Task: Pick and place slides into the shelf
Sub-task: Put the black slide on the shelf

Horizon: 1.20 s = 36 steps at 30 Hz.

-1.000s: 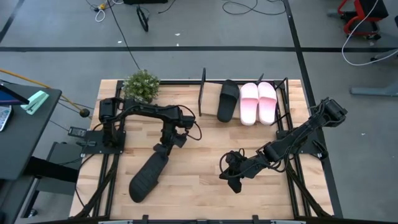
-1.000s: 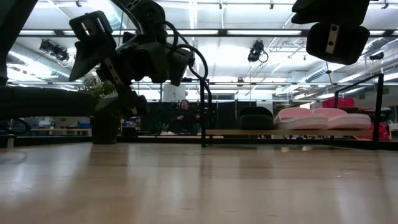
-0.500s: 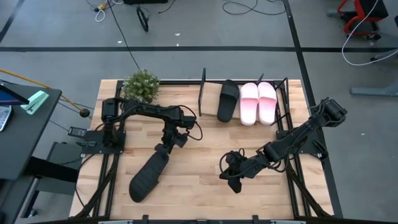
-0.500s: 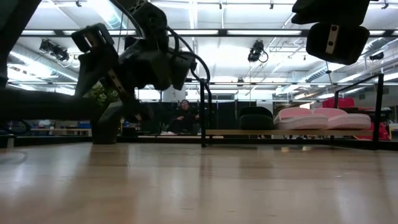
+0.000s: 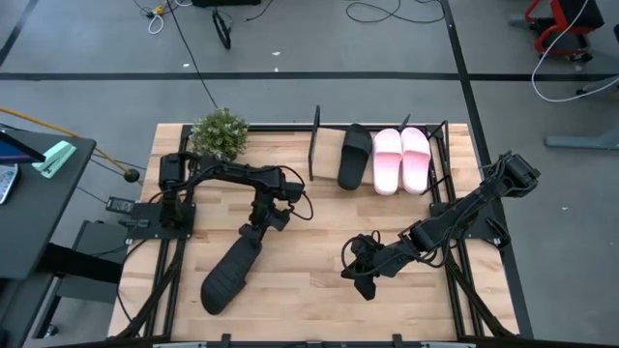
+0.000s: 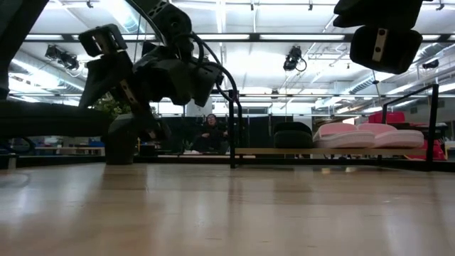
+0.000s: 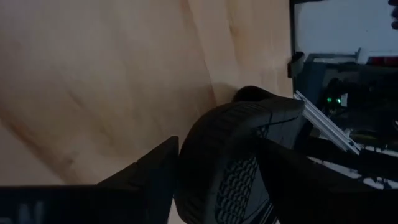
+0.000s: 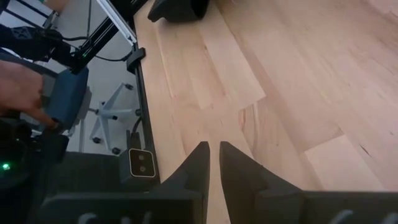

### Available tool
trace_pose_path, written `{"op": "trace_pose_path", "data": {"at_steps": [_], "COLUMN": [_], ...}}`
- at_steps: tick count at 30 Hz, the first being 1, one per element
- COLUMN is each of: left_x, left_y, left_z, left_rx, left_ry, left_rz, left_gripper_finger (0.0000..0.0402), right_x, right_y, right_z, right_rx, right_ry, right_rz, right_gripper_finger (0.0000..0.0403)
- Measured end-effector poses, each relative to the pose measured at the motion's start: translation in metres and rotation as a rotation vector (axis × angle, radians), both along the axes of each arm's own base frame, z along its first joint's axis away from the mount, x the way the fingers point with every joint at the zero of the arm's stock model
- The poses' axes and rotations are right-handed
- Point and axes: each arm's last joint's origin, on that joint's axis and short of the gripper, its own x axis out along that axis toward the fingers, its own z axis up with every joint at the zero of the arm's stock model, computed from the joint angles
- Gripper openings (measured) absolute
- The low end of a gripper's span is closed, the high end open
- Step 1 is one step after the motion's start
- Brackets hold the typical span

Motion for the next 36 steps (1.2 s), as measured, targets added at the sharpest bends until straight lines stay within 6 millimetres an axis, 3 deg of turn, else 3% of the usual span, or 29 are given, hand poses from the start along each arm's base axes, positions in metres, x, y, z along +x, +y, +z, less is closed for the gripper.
{"op": "trace_pose_path", "data": {"at_steps": [8, 15, 21, 28, 36], "left_x": [-0.006, -0.014, -0.016, -0.005, 0.010], "left_y": [-0.012, -0.015, -0.014, -0.012, 0.002], "left_z": [0.003, 0.010, 0.036, 0.102, 0.217], "left_rx": [-0.045, -0.035, 0.020, 0.156, 0.427], "left_ry": [-0.003, 0.106, 0.234, 0.058, -0.319], "left_rz": [-0.113, -0.106, -0.051, 0.025, 0.221], "left_gripper_finger": [0.0090, 0.0089, 0.0085, 0.0085, 0.0083], "right_x": [0.000, 0.000, -0.002, -0.017, -0.031], "right_y": [0.000, 0.000, 0.002, 0.023, 0.039], "right_z": [0.000, 0.000, -0.001, -0.003, -0.003], "right_rx": [-0.002, -0.023, -0.020, 0.052, 0.063], "right_ry": [-0.001, -0.005, 0.003, 0.073, 0.078], "right_rz": [0.001, 0.016, 0.038, 0.134, 0.138], "right_gripper_finger": [0.0044, 0.0044, 0.0044, 0.0044, 0.0044]}}
